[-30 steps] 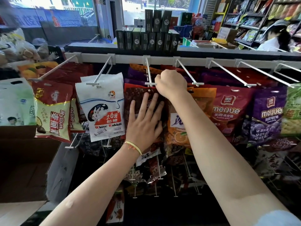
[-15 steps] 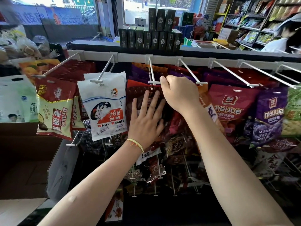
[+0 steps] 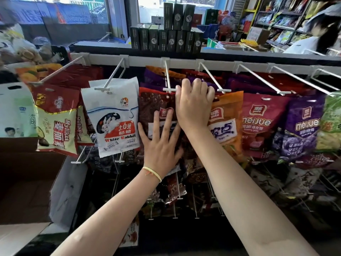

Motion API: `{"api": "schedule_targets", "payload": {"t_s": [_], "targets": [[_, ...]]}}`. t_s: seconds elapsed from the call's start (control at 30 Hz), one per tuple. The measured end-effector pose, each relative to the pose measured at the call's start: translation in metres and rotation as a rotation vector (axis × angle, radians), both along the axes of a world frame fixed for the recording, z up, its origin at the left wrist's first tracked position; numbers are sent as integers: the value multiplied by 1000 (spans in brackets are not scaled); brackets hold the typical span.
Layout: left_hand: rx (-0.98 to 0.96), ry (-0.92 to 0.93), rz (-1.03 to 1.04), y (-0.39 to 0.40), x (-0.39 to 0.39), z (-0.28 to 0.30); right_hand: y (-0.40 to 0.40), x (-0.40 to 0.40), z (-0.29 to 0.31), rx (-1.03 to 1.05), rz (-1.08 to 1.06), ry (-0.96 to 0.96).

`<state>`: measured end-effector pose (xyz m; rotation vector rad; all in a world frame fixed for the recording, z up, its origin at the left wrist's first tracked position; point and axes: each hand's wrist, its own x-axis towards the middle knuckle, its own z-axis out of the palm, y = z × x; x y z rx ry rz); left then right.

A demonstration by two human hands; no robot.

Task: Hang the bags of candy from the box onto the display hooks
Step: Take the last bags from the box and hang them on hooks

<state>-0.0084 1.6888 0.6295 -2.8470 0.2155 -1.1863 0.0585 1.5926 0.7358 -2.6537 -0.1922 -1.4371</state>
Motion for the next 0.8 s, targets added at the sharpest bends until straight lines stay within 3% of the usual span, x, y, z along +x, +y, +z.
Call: {"api": "schedule_targets", "payload": {"t_s": [0.17, 0.37, 0.57, 0.8], "targets": [[24, 13, -24, 0, -5, -6, 5, 2, 3, 72, 64, 107], [-105, -75, 11, 6, -9, -4, -16, -44, -23, 145, 376, -63], [-97, -34, 30, 3, -13, -11, -18, -45, -48, -16, 269, 159], [-101, 41, 25, 1, -16, -16, -3, -29, -24, 104, 318, 281]]}}
